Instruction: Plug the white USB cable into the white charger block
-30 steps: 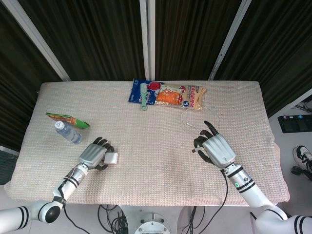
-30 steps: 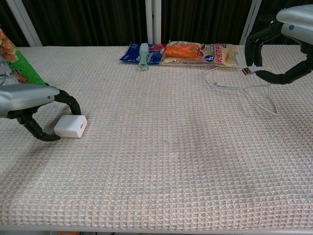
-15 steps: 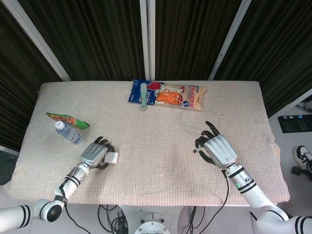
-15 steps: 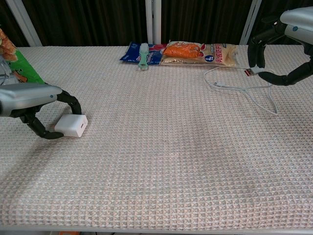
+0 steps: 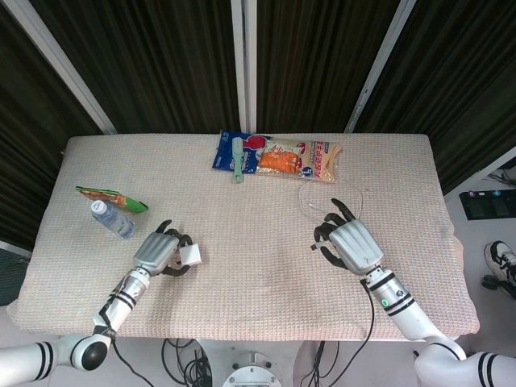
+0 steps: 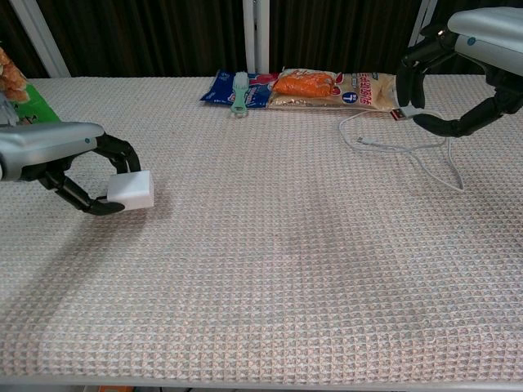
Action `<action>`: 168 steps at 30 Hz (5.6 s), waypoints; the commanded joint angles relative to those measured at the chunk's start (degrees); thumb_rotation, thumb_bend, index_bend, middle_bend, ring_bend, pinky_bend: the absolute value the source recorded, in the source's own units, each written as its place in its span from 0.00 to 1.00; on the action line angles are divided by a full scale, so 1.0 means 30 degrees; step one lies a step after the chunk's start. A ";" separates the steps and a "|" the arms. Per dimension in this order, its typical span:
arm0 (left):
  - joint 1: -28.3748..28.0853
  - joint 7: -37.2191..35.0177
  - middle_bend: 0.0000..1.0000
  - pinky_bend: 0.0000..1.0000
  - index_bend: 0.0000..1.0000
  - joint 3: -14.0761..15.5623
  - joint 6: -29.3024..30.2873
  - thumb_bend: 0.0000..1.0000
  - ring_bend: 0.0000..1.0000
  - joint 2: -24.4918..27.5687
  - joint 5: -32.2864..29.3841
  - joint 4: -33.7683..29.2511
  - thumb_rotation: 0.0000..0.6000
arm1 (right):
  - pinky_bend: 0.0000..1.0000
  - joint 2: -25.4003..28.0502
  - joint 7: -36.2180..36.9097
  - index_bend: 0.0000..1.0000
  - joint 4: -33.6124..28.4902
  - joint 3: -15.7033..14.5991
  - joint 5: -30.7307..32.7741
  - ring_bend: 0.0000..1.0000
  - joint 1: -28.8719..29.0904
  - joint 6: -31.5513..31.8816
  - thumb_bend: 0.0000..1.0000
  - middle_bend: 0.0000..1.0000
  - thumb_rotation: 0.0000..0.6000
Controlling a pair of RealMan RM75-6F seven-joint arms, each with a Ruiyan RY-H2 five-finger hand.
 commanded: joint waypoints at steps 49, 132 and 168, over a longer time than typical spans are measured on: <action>-0.3462 0.8557 0.42 0.02 0.45 -0.2124 0.5815 0.29 0.24 -0.1456 -0.4326 -0.5157 0.79 | 0.09 -0.8606 -0.8224 0.61 0.1599 0.4823 1.3273 0.31 0.7633 -0.0475 0.42 0.53 1.00; -0.4918 1.1709 0.42 0.02 0.45 -0.2330 0.7087 0.29 0.23 -0.3198 -0.6537 -0.4464 0.80 | 0.02 -1.0006 -0.7066 0.53 0.2729 0.4277 1.4230 0.27 0.8445 0.0588 0.27 0.47 1.00; -0.1702 0.3661 0.17 0.00 0.16 0.0134 0.5009 0.21 0.03 -0.0911 -0.2596 -0.1289 1.00 | 0.00 -0.0317 -0.2645 0.08 -0.2578 0.0039 0.7921 0.08 0.1588 0.3195 0.00 0.22 1.00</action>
